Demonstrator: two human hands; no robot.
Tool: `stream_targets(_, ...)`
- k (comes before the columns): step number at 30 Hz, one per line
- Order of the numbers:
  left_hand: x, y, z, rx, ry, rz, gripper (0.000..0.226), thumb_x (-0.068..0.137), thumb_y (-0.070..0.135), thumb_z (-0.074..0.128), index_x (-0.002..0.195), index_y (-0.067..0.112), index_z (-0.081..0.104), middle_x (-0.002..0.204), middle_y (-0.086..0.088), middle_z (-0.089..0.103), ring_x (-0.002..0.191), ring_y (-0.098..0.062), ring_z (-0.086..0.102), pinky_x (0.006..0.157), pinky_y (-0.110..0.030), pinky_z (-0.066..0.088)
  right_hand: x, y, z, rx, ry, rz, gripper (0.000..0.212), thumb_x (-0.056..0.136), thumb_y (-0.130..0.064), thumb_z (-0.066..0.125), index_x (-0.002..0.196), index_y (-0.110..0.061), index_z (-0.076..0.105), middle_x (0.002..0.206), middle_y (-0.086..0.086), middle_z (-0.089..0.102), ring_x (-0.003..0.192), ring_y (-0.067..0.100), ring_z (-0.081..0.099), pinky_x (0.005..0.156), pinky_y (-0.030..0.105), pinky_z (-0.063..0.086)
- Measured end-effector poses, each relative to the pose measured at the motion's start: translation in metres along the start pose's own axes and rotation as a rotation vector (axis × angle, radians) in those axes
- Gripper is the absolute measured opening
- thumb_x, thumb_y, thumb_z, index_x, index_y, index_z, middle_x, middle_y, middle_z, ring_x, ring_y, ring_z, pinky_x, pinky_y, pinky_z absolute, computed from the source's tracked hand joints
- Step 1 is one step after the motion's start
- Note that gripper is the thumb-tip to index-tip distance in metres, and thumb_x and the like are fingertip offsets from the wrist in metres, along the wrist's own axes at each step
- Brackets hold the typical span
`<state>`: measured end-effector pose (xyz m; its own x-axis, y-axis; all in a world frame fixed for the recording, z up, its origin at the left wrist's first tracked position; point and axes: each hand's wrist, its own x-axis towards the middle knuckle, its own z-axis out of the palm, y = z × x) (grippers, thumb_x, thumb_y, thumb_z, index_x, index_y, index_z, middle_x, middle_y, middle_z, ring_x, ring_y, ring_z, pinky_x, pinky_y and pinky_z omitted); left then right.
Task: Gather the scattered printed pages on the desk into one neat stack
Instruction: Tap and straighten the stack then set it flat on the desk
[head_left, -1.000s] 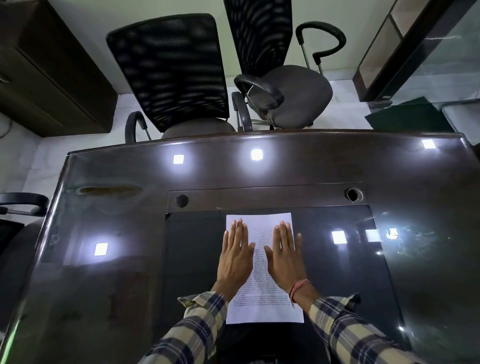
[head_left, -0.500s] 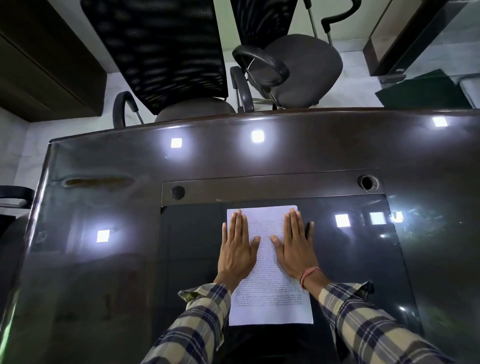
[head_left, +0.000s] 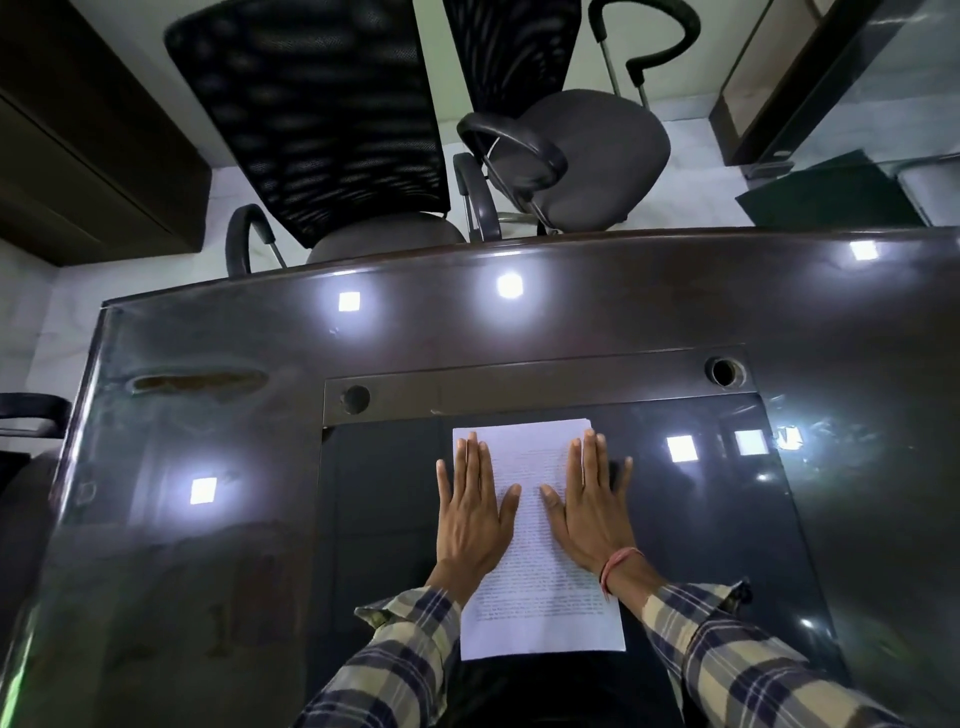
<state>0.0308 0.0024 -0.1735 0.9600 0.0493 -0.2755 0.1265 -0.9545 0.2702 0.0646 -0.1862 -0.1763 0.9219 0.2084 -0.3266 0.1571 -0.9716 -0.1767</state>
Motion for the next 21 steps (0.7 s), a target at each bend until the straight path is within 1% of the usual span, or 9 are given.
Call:
stream_targets(3,-0.015,0.006,-0.001,-0.010,0.031,-0.003,0.080,0.107,0.061,0.019,0.165,0.012,-0.004,0.173,-0.005,-0.015,0.160,-0.023,-0.013,0.129,-0.051,-0.007,-0.013,-0.006,0.002,-0.009,0.019,-0.038,0.087,0.101,-0.065,0.025,0.161,-0.003,0.008,0.170,0.016,-0.001,0.157,0.034,0.001,0.122,0.068,0.010)
stream_targets(5,-0.018,0.006,0.005,-0.013,0.019,-0.013,0.081,0.106,0.062,0.021,0.165,0.013,-0.005,0.173,-0.004,-0.016,0.159,-0.023,-0.014,0.129,-0.051,-0.007,-0.016,-0.008,0.008,-0.018,0.004,-0.043,0.087,0.101,-0.065,0.026,0.161,-0.003,0.011,0.170,0.016,0.002,0.157,0.033,0.003,0.120,0.068,0.014)
stream_targets(8,-0.019,0.002,0.013,-0.011,-0.004,-0.011,0.081,0.107,0.062,0.023,0.165,0.012,-0.005,0.173,-0.003,-0.017,0.159,-0.022,-0.015,0.130,-0.052,-0.002,-0.017,-0.004,0.016,-0.010,-0.020,-0.025,0.088,0.102,-0.065,0.022,0.161,-0.002,0.006,0.170,0.015,-0.005,0.158,0.031,-0.002,0.121,0.068,0.012)
stream_targets(10,-0.018,0.001,0.015,-0.034,0.000,-0.005,0.081,0.107,0.061,0.024,0.165,0.012,-0.006,0.173,-0.003,-0.017,0.159,-0.021,-0.015,0.130,-0.051,-0.002,-0.017,-0.002,0.019,0.007,-0.006,-0.036,0.088,0.102,-0.065,0.022,0.161,-0.003,0.002,0.170,0.014,-0.009,0.158,0.030,-0.006,0.122,0.066,0.009)
stream_targets(13,-0.019,0.003,0.017,-0.068,0.016,-0.004,0.080,0.108,0.059,0.025,0.165,0.012,-0.006,0.172,-0.003,-0.018,0.159,-0.020,-0.016,0.129,-0.047,-0.006,-0.018,0.001,0.020,0.022,0.020,-0.052,0.087,0.102,-0.064,0.022,0.161,-0.004,0.002,0.170,0.013,-0.008,0.158,0.029,-0.006,0.123,0.065,0.008)
stream_targets(16,-0.016,0.002,0.019,-0.068,0.014,-0.008,0.080,0.108,0.059,0.025,0.165,0.013,-0.007,0.172,-0.002,-0.020,0.159,-0.020,-0.017,0.129,-0.046,-0.005,-0.016,0.001,0.022,0.035,0.030,-0.057,0.087,0.102,-0.064,0.021,0.161,-0.004,0.003,0.170,0.013,-0.007,0.158,0.029,-0.005,0.123,0.065,0.009)
stream_targets(21,-0.016,0.003,0.014,-0.037,0.000,-0.008,0.081,0.107,0.062,0.019,0.165,0.010,-0.004,0.173,-0.005,-0.016,0.160,-0.023,-0.013,0.130,-0.054,0.001,-0.018,0.000,0.014,0.034,-0.015,-0.044,0.087,0.102,-0.065,0.019,0.161,-0.005,-0.002,0.170,0.013,-0.012,0.158,0.029,-0.008,0.121,0.067,0.011)
